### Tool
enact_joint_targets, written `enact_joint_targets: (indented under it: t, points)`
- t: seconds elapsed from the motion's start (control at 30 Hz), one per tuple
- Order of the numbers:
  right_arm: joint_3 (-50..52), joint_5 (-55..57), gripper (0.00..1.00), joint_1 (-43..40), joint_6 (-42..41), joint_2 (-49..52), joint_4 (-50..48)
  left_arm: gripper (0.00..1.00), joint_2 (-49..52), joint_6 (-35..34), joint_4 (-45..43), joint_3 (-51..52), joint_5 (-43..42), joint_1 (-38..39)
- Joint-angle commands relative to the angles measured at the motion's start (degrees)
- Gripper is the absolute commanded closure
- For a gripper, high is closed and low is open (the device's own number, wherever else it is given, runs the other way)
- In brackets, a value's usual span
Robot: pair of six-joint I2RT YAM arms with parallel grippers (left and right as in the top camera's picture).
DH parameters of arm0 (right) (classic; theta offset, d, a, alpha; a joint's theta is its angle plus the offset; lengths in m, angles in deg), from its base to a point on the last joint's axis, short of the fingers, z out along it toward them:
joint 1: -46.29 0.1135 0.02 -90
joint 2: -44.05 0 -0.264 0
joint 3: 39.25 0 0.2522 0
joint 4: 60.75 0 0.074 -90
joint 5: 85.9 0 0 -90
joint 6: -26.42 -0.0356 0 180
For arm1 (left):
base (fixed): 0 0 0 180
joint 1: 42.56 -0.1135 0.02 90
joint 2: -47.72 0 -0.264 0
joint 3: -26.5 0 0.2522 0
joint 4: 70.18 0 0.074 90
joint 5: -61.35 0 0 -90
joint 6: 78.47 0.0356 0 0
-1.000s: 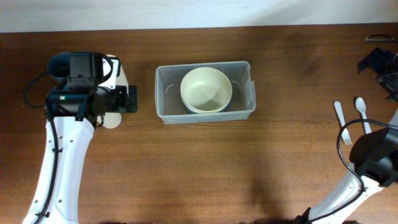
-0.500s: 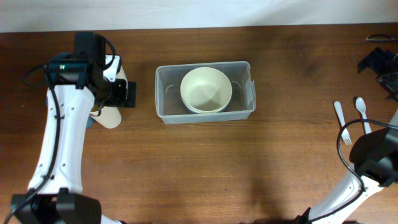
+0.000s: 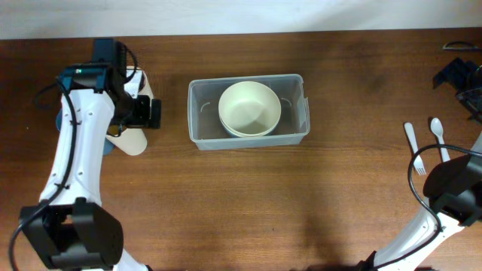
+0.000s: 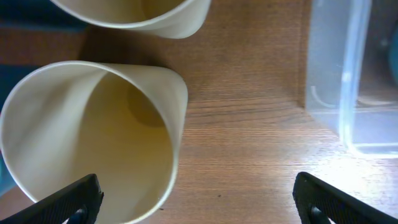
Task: Pack container
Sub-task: 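Close the left gripper on the front cream cup rim, then lift the cream cup with the left gripper over the container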
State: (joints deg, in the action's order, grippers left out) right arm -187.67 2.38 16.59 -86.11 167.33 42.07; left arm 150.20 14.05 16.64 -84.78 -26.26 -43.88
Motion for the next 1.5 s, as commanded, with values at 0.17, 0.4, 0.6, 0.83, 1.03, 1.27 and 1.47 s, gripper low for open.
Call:
enact_joint_targets:
  t: [0.17, 0.4, 0.6, 0.83, 1.03, 1.27, 1.47]
  points:
    - [0.4, 0.3, 0.01, 0.1, -0.5, 0.0, -0.1, 0.00, 2.9, 0.3, 0.0, -1.3, -2.0, -0.3]
    - [0.4, 0.3, 0.01, 0.1, -0.5, 0.0, -0.1, 0.00, 4.5, 0.2, 0.1, -1.3, -2.2, -0.3]
    - [0.4, 0.3, 0.01, 0.1, -0.5, 0.0, -0.1, 0.00, 6.0, 0.3, 0.1, -1.2, -2.2, -0.3]
    - [0.4, 0.3, 0.01, 0.1, -0.5, 0.0, -0.1, 0.05, 6.4, 0.3, 0.1, -1.2, -2.2, -0.3]
    - [0.4, 0.3, 0.01, 0.1, -0.5, 0.0, -0.1, 0.57, 6.4, 0.2, 0.1, -1.2, -2.2, -0.3]
    - [0.4, 0.3, 0.01, 0.1, -0.5, 0.0, -0.1, 0.87, 6.4, 0.2, 0.2, -1.2, -2.2, -0.3]
    - [0.4, 0.3, 0.01, 0.1, -0.5, 0.0, -0.1, 0.98, 6.4, -0.4, 2.3, -1.2, -3.0, -0.3]
